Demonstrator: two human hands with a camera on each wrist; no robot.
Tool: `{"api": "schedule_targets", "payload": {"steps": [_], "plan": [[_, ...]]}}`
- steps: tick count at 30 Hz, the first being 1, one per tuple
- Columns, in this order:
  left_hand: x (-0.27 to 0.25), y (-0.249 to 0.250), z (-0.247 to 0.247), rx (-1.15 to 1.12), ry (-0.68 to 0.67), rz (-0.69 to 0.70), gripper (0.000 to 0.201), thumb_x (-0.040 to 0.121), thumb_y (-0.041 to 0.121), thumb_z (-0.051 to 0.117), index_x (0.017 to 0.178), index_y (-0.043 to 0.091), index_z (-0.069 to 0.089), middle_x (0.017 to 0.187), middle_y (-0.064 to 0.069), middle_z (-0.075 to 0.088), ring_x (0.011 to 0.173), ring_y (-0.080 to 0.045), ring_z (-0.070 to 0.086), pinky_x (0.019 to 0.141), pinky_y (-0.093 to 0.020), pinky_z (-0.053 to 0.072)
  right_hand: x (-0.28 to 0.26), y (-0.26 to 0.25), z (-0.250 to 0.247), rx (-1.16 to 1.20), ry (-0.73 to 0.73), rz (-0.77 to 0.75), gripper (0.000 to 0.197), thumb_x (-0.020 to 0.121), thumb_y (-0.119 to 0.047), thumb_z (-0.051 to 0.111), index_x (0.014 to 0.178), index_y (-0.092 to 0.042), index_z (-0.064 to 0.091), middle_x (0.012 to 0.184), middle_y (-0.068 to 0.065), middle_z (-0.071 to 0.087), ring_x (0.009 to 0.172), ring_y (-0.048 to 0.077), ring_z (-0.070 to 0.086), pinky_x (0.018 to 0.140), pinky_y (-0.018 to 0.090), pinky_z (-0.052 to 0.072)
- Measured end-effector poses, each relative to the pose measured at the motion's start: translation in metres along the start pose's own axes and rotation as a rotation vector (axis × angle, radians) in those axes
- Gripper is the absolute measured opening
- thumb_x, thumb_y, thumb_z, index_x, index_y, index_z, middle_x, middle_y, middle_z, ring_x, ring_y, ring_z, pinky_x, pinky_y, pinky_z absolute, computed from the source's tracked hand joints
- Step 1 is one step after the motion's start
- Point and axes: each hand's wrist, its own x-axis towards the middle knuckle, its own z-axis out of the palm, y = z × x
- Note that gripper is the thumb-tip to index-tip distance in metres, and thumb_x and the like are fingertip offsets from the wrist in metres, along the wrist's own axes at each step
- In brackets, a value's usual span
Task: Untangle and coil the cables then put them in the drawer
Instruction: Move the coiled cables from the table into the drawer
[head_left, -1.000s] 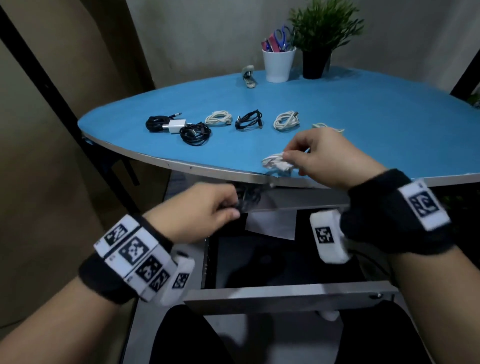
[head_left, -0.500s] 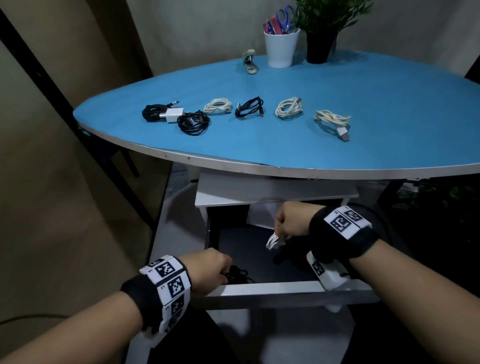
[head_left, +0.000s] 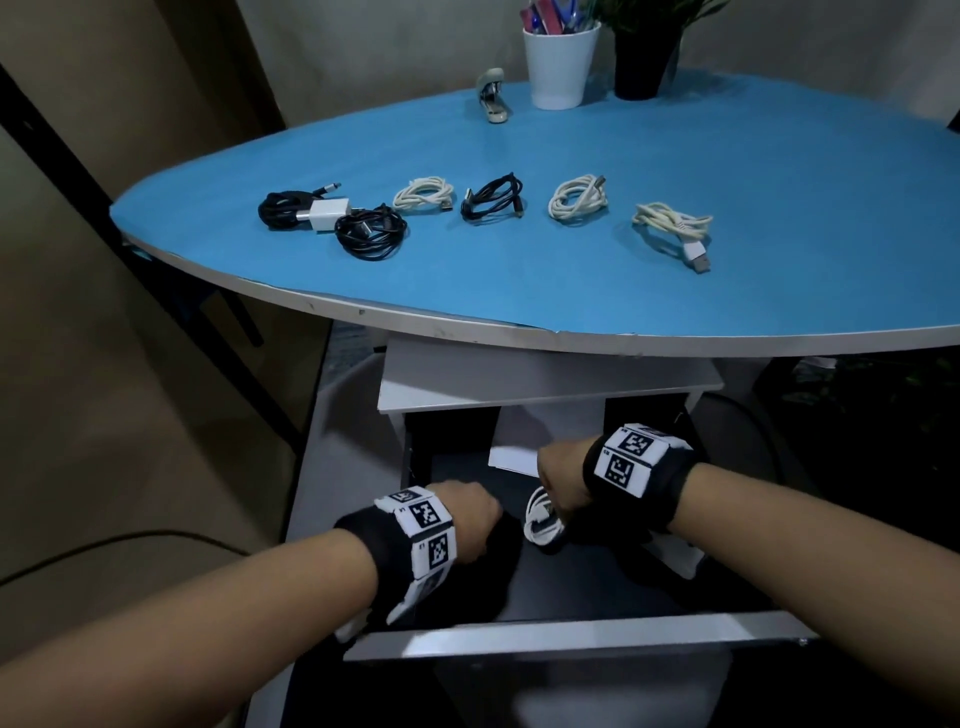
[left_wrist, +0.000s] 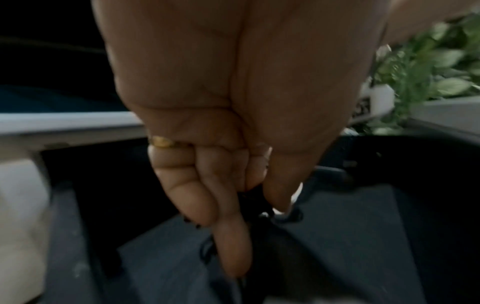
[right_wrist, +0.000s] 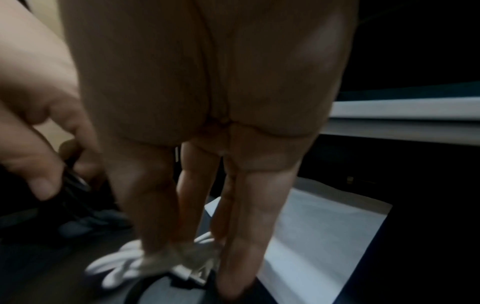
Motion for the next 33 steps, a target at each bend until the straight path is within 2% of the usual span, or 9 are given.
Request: {"api": "schedule_targets", "payload": {"steps": [3, 7, 9, 11, 17, 21, 24, 27, 33], "plan": [[0.003, 0.001, 0.009, 0.054, -0.159, 0.087, 0.027, 0.087, 0.024, 0.059, 0.108, 0.008, 0.064, 0.110, -0.014, 0.065, 0.100, -0.032, 0.062, 0.079, -0.037, 0.050, -0.002, -0.002, 0.004, -0.103, -0.035, 0.002, 0.029, 0.055, -0.027, 0.074, 0.053, -0.026, 0.045, 0.060, -0.004, 0.062, 0.066, 0.024, 0.067, 0.069, 0.042, 0.059], [-0.006, -0.003, -0.004, -0.017, -0.169, 0.144, 0.031, 0.089, 0.029, 0.057, 0.114, 0.013, 0.064, 0.114, -0.010, 0.064, 0.106, -0.028, 0.058, 0.079, -0.030, 0.044, -0.019, -0.013, -0.010, -0.024, -0.051, -0.041, 0.020, 0.077, -0.025, 0.071, 0.079, -0.014, 0.055, 0.087, 0.007, 0.065, 0.080, 0.025, 0.060, 0.071, 0.031, 0.050], [-0.016, -0.013, -0.023, -0.107, -0.058, 0.150, 0.031, 0.089, 0.033, 0.056, 0.113, 0.015, 0.064, 0.111, -0.010, 0.065, 0.104, -0.027, 0.059, 0.076, -0.026, 0.042, -0.035, -0.012, -0.028, 0.063, 0.061, -0.061, 0.022, 0.082, -0.028, 0.065, 0.086, -0.006, 0.065, 0.088, 0.008, 0.068, 0.083, 0.027, 0.062, 0.067, 0.030, 0.049], [-0.027, -0.024, -0.045, -0.191, 0.090, 0.171, 0.027, 0.089, 0.035, 0.056, 0.109, 0.019, 0.065, 0.107, -0.006, 0.066, 0.100, -0.023, 0.060, 0.077, -0.025, 0.044, -0.056, -0.005, -0.048, 0.140, 0.183, -0.069, 0.022, 0.084, -0.032, 0.061, 0.070, -0.016, 0.063, 0.074, 0.003, 0.063, 0.075, 0.026, 0.058, 0.061, 0.026, 0.044], [-0.058, -0.044, -0.125, -0.555, 0.635, 0.166, 0.016, 0.086, 0.035, 0.062, 0.080, 0.020, 0.065, 0.057, 0.010, 0.059, 0.049, 0.003, 0.052, 0.055, -0.018, 0.042, -0.137, 0.018, -0.106, 0.551, 0.449, -0.122, 0.026, 0.087, -0.033, 0.059, 0.075, -0.010, 0.064, 0.065, 0.003, 0.070, 0.057, 0.021, 0.069, 0.050, 0.028, 0.050], [-0.048, -0.055, -0.180, -0.491, 0.917, 0.112, 0.015, 0.087, 0.034, 0.061, 0.083, 0.020, 0.064, 0.071, 0.011, 0.063, 0.063, -0.001, 0.053, 0.064, -0.022, 0.040, -0.163, 0.040, -0.141, 0.568, 0.696, -0.048, 0.025, 0.086, -0.032, 0.063, 0.074, -0.011, 0.064, 0.062, 0.000, 0.066, 0.048, 0.013, 0.064, 0.041, 0.016, 0.039], [-0.025, -0.068, -0.219, -0.351, 0.909, -0.033, 0.025, 0.088, 0.034, 0.058, 0.106, 0.017, 0.061, 0.107, -0.003, 0.065, 0.095, -0.021, 0.058, 0.078, -0.030, 0.045, -0.157, 0.065, -0.164, 0.447, 0.858, 0.092, 0.020, 0.085, -0.028, 0.063, 0.076, -0.009, 0.065, 0.075, 0.009, 0.067, 0.067, 0.021, 0.062, 0.051, 0.021, 0.041], [0.003, -0.079, -0.242, -0.218, 0.793, -0.205, 0.043, 0.089, 0.037, 0.054, 0.126, 0.016, 0.047, 0.126, -0.009, 0.055, 0.115, -0.031, 0.051, 0.087, -0.036, 0.042, -0.140, 0.086, -0.176, 0.266, 0.817, 0.249, 0.021, 0.083, -0.026, 0.064, 0.088, -0.006, 0.068, 0.092, 0.013, 0.067, 0.088, 0.029, 0.060, 0.065, 0.027, 0.038], [0.034, -0.073, -0.254, -0.171, 0.498, -0.178, 0.050, 0.098, 0.023, 0.039, 0.146, 0.024, 0.026, 0.139, -0.012, 0.047, 0.123, -0.031, 0.048, 0.097, -0.032, 0.037, -0.117, 0.105, -0.177, 0.123, 0.564, 0.345, 0.033, 0.081, -0.038, 0.067, 0.080, -0.007, 0.058, 0.073, 0.007, 0.058, 0.071, 0.027, 0.053, 0.049, 0.026, 0.034]]}}
